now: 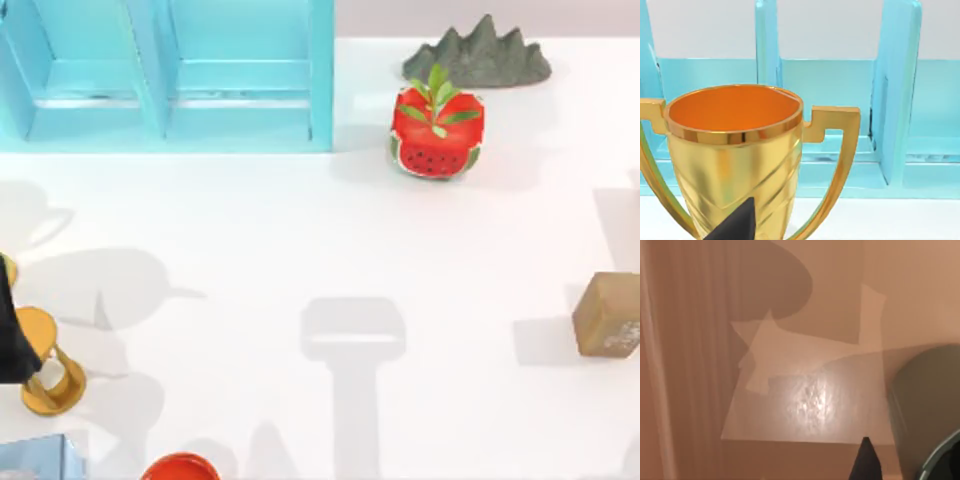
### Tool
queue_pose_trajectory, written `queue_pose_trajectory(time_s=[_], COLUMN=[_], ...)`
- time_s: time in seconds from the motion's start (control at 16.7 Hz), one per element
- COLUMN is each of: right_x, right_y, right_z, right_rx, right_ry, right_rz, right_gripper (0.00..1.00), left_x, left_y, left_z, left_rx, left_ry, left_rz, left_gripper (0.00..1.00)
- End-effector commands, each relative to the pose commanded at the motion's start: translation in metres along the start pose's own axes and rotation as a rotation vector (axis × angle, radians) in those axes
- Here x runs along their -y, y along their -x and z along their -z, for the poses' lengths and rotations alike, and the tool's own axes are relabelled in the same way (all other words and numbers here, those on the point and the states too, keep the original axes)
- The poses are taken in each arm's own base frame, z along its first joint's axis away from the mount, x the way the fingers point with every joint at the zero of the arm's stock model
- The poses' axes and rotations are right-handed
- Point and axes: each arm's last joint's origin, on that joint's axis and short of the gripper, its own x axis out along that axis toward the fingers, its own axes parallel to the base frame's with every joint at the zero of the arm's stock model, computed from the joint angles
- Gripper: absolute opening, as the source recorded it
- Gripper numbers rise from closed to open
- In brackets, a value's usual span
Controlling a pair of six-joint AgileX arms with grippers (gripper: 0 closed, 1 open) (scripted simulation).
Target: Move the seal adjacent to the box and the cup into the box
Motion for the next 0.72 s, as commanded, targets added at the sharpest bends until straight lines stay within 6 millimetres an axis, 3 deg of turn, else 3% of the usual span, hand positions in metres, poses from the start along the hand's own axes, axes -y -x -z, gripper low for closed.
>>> queue_pose_trajectory(time_s=[0.3,0.72], right_x=[0.0000,0.0000], right_y=[0.0000,0.0000], right_z=[0.0000,0.0000], right_rx=[0.000,0.000], right_ry=[0.000,0.000], right_rz=[0.000,0.000], right_gripper=[0.98,1.00], left_x=[0.0000,0.0000], left_y=[0.0000,0.0000], left_z=[0.0000,0.0000], left_rx=[0.000,0.000], left_ry=[0.000,0.000], left_rz=[0.000,0.000], left_gripper=[1.00,1.00])
